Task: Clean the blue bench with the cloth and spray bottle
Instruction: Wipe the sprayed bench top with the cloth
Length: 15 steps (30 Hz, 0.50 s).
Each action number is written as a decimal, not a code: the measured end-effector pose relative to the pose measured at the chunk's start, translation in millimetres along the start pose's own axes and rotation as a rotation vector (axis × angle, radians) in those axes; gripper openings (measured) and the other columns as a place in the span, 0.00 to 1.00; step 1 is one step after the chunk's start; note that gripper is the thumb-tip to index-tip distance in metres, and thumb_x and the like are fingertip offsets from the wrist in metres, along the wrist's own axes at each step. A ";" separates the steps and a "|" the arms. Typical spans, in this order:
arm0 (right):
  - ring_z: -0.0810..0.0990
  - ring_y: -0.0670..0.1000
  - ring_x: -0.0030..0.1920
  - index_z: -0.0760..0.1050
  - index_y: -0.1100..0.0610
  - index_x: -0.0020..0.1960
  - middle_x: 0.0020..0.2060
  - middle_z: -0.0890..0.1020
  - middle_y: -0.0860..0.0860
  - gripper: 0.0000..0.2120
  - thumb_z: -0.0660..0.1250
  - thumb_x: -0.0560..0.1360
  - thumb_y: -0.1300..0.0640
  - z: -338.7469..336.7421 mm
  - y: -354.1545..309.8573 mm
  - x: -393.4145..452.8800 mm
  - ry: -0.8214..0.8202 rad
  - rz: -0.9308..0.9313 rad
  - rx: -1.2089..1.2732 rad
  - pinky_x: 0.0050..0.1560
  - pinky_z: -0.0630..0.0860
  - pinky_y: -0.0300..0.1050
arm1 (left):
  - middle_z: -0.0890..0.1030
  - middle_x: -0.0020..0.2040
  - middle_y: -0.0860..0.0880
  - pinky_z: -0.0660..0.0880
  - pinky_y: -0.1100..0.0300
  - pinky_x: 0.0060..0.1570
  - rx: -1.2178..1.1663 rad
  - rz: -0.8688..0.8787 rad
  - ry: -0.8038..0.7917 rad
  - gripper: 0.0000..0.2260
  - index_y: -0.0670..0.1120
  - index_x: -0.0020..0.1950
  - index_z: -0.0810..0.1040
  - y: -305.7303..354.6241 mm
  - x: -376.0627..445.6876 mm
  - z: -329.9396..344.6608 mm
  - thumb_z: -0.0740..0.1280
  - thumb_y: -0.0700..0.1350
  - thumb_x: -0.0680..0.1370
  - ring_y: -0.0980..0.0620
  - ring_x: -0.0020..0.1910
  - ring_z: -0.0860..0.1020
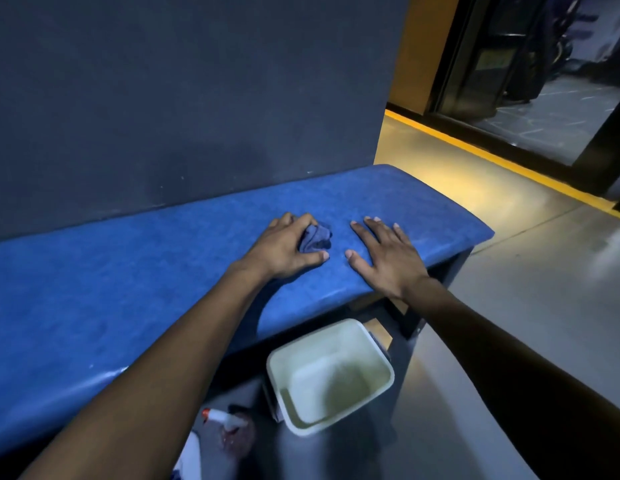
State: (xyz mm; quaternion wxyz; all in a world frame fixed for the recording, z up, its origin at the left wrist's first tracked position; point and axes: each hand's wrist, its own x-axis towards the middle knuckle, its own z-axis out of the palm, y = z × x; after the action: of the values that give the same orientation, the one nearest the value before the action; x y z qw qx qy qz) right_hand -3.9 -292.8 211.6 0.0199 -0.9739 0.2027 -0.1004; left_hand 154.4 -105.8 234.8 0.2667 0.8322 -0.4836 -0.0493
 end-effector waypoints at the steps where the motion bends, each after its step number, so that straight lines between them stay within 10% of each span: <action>1: 0.50 0.50 0.82 0.52 0.48 0.83 0.82 0.56 0.51 0.35 0.46 0.80 0.33 -1.9 -1.2 -1.3 -0.012 0.003 0.000 0.82 0.46 0.55 | 0.72 0.55 0.48 0.69 0.56 0.59 -0.007 -0.003 0.008 0.21 0.54 0.59 0.72 4.6 -10.0 0.4 0.74 0.61 0.74 0.44 0.61 0.73; 7: 0.64 0.50 0.79 0.71 0.55 0.75 0.76 0.71 0.52 0.22 0.60 0.84 0.48 -9.0 -14.0 -41.1 0.135 -0.038 0.323 0.79 0.59 0.50 | 0.77 0.57 0.52 0.72 0.54 0.61 -0.060 0.036 0.091 0.21 0.55 0.61 0.78 37.0 -75.1 -1.4 0.78 0.54 0.71 0.47 0.60 0.76; 11: 0.79 0.46 0.64 0.82 0.55 0.61 0.60 0.83 0.49 0.11 0.64 0.82 0.57 2.1 1.3 -90.3 0.374 -0.187 0.468 0.64 0.74 0.41 | 0.81 0.57 0.57 0.73 0.62 0.59 -0.125 0.296 0.267 0.15 0.55 0.56 0.83 52.6 -135.4 44.5 0.77 0.51 0.69 0.54 0.56 0.79; 15: 0.81 0.45 0.50 0.81 0.51 0.60 0.54 0.81 0.42 0.10 0.63 0.82 0.56 42.4 23.7 -131.9 0.258 -0.130 0.476 0.48 0.78 0.43 | 0.83 0.48 0.54 0.78 0.55 0.51 -0.203 0.309 0.364 0.05 0.49 0.47 0.85 42.0 -156.5 137.9 0.70 0.44 0.75 0.50 0.46 0.81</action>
State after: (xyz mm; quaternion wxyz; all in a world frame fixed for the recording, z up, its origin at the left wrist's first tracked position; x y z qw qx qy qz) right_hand -122.9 -262.0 143.5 0.2155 -0.9319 0.1116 -0.2694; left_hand -7.8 -46.8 110.3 0.4361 0.7123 -0.5417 0.0944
